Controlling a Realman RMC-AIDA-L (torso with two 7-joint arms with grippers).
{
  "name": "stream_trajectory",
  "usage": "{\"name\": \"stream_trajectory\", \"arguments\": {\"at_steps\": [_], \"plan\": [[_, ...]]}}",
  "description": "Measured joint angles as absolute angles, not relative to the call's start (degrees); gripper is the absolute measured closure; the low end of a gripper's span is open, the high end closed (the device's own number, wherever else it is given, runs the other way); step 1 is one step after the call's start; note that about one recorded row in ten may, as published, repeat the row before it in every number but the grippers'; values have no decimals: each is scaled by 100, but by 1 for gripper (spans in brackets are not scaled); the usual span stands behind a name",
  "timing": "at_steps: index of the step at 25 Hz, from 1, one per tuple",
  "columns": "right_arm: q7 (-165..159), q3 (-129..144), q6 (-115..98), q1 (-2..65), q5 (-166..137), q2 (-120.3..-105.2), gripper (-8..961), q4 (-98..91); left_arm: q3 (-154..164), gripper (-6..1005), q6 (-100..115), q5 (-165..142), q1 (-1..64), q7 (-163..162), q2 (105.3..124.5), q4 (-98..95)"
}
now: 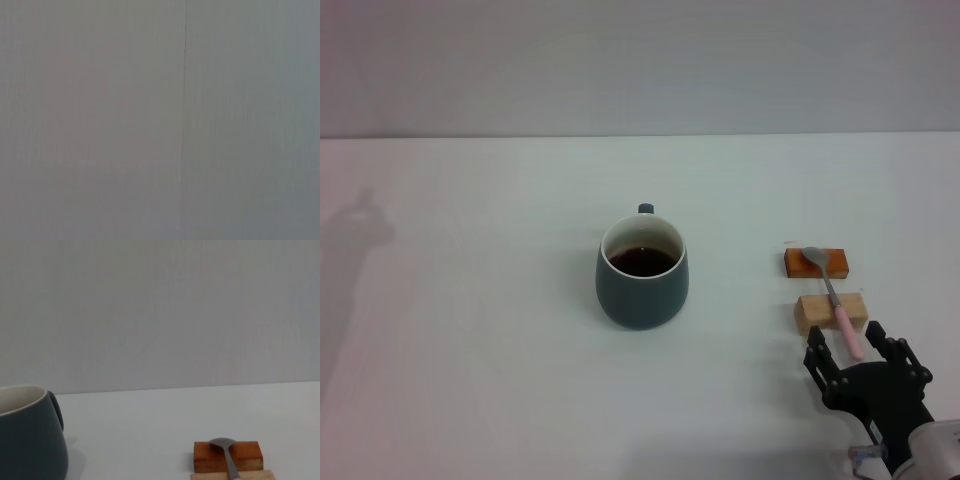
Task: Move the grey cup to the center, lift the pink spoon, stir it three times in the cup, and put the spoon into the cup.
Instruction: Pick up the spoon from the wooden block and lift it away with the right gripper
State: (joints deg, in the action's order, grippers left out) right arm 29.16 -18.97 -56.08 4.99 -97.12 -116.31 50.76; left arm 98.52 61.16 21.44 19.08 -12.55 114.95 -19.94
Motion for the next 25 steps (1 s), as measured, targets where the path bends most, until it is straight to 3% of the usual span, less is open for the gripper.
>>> {"name": "stream_trajectory", "arguments": {"at_steps": [12, 25], "plan": [[3014, -1981, -5598, 511, -9715, -11551, 308, 5114, 9852, 996, 6116, 2135, 1907, -1265, 11509, -1948], [3116, -2030, -5598, 517, -9718, -11560, 335, 5118, 9853, 996, 6117, 2136, 1907, -1266, 11532, -1933]]}}
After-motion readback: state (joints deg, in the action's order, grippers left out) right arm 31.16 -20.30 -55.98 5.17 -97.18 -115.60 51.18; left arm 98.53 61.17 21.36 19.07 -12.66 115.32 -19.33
